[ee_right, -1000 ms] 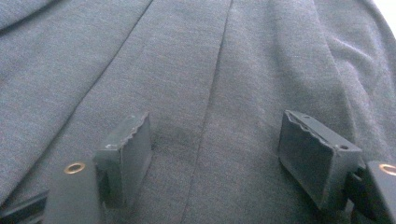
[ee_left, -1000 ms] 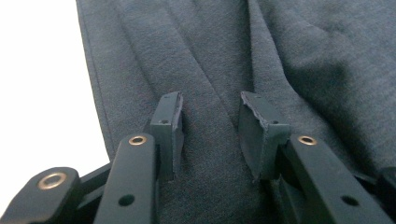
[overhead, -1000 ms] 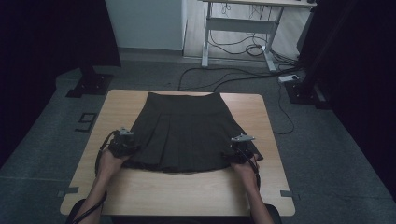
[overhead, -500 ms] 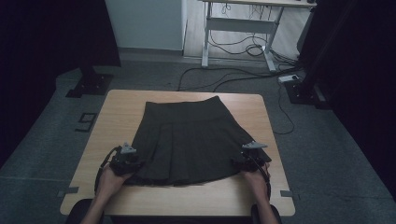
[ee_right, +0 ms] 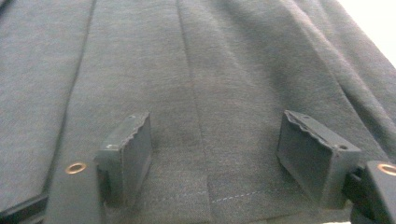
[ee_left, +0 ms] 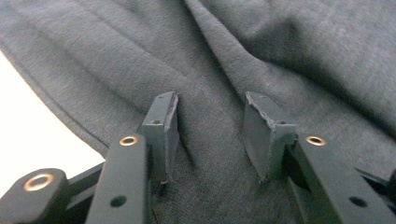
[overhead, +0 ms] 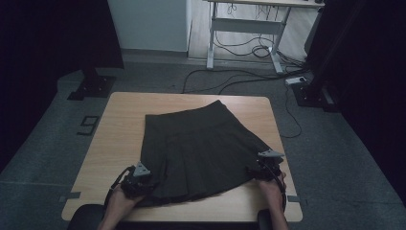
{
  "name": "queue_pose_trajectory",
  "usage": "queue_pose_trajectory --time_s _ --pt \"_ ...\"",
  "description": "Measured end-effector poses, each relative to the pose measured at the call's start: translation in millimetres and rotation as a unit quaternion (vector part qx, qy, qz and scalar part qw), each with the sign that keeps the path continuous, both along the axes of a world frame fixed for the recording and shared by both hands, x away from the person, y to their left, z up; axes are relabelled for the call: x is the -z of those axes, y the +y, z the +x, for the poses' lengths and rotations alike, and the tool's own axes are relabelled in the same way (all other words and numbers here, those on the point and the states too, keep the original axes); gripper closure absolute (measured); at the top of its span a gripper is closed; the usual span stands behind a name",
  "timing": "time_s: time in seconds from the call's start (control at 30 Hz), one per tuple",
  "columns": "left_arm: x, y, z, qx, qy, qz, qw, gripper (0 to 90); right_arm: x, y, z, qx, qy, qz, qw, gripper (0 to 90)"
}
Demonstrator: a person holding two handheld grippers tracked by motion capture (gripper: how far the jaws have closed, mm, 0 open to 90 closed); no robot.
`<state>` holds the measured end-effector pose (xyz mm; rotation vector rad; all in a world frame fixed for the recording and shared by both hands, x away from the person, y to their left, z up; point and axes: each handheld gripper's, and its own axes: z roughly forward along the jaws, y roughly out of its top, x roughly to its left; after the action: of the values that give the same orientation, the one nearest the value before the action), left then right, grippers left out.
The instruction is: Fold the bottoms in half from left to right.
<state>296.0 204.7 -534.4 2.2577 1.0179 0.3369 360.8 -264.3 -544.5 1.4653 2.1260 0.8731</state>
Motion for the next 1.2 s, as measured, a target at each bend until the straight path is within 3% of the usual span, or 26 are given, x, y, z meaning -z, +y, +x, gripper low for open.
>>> queue_pose_trajectory --time_s 0.13,0.17,0.27,0.37,0.4,0.47,0.57,0.63,0.7,0.73,0.87,0.97,1.2 --pt "-1.6 -2.8 -1.4 0.017 0.014 0.0 0.9998 44.5 0.9 -4.7 0.6 0.009 -0.004 0.0 1.0 26.3" --pt "-2.6 -0.4 2.0 0.018 0.021 -0.004 0.9996 38.5 1.2 -4.1 0.5 0.008 -0.004 -0.001 1.0 25.2" --pt "-9.3 12.3 15.3 -0.006 0.019 -0.019 0.9996 28.7 2.9 -1.7 -0.1 0.011 -0.009 0.001 0.9999 21.2" --pt "-21.5 31.2 41.4 -0.03 0.009 -0.036 0.9989 20.2 5.7 0.7 -0.9 0.011 -0.016 0.005 0.9998 15.8" --pt "-21.5 31.2 41.4 -0.03 0.009 -0.036 0.9989 18.7 6.2 0.9 -1.2 0.011 -0.018 0.005 0.9998 15.4" --pt "-25.6 39.1 56.8 -0.043 0.007 -0.038 0.9983 15.2 7.1 0.4 -1.9 0.009 -0.022 0.008 0.9997 15.0" --pt "-29.6 49.5 83.9 -0.063 -0.001 -0.037 0.9973 13.5 8.4 -1.3 -3.2 0.005 -0.028 0.014 0.9995 14.2" --pt "-30.0 52.2 92.4 -0.068 -0.002 -0.037 0.997 12.4 8.8 -1.5 -3.5 0.004 -0.03 0.016 0.9994 13.7" --pt "-28.4 55.7 110.2 -0.082 -0.002 -0.035 0.996 5.8 10.3 -2.3 -4.7 0.0 -0.035 0.019 0.9992 12.7" --pt "-28.4 55.7 110.2 -0.082 -0.002 -0.035 0.996 3.8 10.3 -2.3 -4.7 0.0 -0.035 0.019 0.9992 12.7" --pt "-22.7 57.5 133.2 -0.095 0.001 -0.036 0.9948 0.3 10.7 -2.2 -5.6 0.0 -0.037 0.02 0.9991 12.4" --pt "-17.6 57.8 147.5 -0.101 0.002 -0.026 0.9946 0.0 10.7 -1.8 -6.0 0.001 -0.038 0.02 0.9991 12.4" --pt "-5.0 58.8 162.8 -0.111 0.0 -0.025 0.9935 0.0 10.8 -0.8 -6.8 0.004 -0.039 0.018 0.9991 12.5"
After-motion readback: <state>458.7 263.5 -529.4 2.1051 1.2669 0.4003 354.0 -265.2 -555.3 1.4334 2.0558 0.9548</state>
